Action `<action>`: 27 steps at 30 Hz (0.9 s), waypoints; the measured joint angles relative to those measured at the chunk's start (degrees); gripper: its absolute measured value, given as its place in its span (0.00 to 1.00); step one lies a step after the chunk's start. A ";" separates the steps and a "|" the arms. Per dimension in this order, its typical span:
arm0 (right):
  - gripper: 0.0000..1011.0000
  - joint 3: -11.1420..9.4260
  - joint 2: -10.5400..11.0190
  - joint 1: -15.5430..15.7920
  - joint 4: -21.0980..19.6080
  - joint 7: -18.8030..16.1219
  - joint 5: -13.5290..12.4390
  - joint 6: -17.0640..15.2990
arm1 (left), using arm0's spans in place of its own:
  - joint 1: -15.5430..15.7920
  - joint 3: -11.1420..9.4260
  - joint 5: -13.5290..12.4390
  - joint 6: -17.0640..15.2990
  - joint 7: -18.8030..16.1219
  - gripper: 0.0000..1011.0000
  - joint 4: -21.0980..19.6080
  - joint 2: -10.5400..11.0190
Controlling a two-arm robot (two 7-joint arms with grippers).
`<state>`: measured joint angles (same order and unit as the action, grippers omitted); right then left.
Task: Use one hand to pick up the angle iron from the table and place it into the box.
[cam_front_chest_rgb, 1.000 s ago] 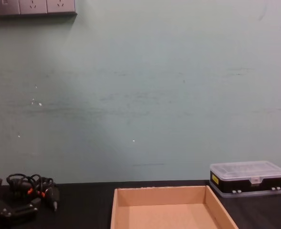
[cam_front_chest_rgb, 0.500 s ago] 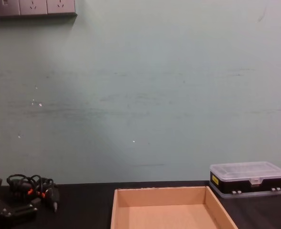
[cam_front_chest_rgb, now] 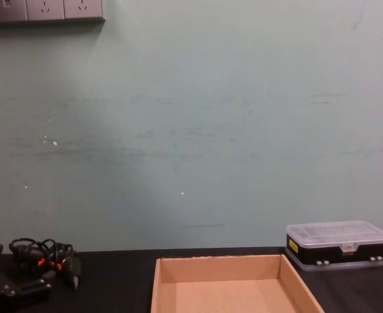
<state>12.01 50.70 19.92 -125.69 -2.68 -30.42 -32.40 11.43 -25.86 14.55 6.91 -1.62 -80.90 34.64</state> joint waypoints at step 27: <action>0.99 9.01 -14.25 -11.59 6.67 5.32 6.34 -11.61 | 0.00 0.00 0.00 0.00 0.00 0.99 0.00 0.00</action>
<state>21.02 36.45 8.33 -119.02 2.65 -24.08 -44.01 11.43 -25.86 14.55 6.91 -1.62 -80.90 34.64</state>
